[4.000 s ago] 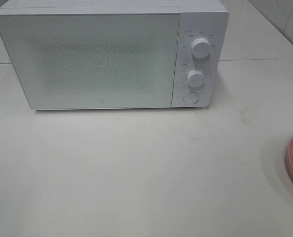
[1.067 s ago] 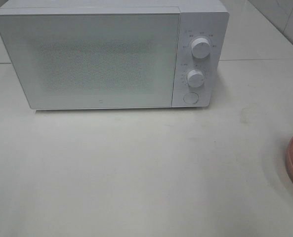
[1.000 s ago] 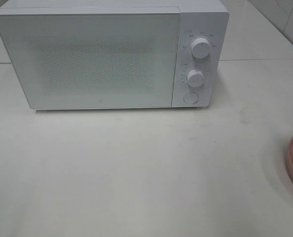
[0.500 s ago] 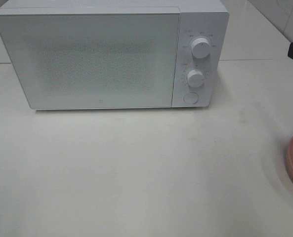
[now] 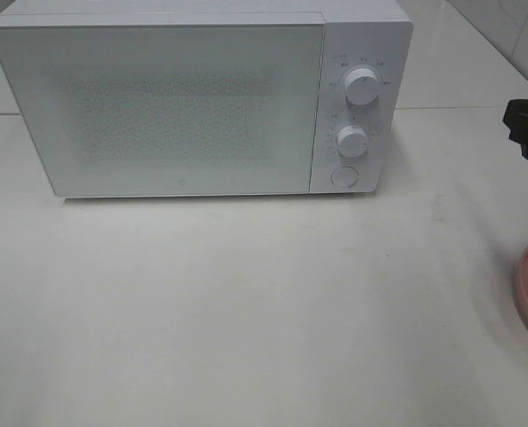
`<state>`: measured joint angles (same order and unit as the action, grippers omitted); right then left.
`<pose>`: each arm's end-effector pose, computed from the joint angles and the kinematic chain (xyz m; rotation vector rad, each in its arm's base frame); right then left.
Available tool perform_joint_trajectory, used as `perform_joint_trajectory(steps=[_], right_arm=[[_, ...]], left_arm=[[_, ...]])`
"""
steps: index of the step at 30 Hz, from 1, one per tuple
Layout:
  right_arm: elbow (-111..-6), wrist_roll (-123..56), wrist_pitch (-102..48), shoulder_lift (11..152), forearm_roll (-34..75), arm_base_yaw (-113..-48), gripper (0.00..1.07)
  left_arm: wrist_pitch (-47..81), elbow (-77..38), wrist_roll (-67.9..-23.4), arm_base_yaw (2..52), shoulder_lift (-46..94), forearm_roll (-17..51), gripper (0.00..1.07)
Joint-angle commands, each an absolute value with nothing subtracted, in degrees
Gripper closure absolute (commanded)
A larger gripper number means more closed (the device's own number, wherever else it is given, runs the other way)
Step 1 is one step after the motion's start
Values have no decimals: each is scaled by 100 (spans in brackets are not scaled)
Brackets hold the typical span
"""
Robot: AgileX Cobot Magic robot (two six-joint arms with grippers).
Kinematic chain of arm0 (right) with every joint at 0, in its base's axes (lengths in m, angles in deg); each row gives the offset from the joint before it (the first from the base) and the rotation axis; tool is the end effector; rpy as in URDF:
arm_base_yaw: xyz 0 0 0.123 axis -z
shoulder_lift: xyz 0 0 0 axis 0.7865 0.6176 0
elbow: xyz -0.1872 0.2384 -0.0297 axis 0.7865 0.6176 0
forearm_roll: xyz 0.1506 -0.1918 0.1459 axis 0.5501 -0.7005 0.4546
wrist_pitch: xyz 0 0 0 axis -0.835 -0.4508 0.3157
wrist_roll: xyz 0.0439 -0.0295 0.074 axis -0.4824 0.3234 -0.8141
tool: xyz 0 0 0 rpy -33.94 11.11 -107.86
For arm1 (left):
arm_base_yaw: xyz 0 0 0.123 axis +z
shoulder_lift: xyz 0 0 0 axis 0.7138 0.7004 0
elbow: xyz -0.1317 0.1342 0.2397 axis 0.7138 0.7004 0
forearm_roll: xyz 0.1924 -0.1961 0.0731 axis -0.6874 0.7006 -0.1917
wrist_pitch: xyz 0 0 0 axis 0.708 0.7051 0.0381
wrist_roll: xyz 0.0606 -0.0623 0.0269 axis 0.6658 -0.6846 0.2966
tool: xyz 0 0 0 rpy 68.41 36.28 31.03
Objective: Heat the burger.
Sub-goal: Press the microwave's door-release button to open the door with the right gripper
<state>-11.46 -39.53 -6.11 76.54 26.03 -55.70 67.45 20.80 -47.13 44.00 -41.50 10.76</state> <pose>0.2236 0.0116 0.2294 0.0712 1.8108 0.0956 0.0099 -0.0121 0.2993 0.0744 2.0793 -0.1716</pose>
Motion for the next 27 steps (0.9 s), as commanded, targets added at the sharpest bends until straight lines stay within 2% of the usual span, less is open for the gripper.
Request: perform_joint_trajectory(steps=[1, 4, 7, 8, 11, 13, 19, 21, 22, 27], right_arm=[[-889, -3924, -67, 7631, 2712, -5547, 34], [-728, -3930, 203, 7631, 2775, -5662, 34], [-665, -3770, 346, 7631, 2975, -6051, 34], [-614, -3517, 472, 7631, 3170, -6378, 34], [-579, -3346, 592, 7631, 3302, -6538, 34], [-470, -2767, 1074, 7768, 3806, -6985, 34], [-470, -2372, 1320, 8066, 4236, -7363, 34], [-470, -2051, 1773, 8519, 4769, -7816, 34], [-470, -2051, 1773, 8519, 4769, -7816, 34], [-470, -1449, 2689, 9149, 5702, -8612, 34]], left_arm=[[6757, 2097, -4707, 4377, -4144, 1088, 28], [6757, 2097, -4707, 4377, -4144, 1088, 28], [6757, 2097, -4707, 4377, -4144, 1088, 28], [6757, 2097, -4707, 4377, -4144, 1088, 28], [6757, 2097, -4707, 4377, -4144, 1088, 28], [6757, 2097, -4707, 4377, -4144, 1088, 28], [6757, 2097, -4707, 4377, -4144, 1088, 28], [6757, 2097, -4707, 4377, -4144, 1088, 28], [6757, 2097, -4707, 4377, -4144, 1088, 28], [6757, 2097, -4707, 4377, -4144, 1088, 28]])
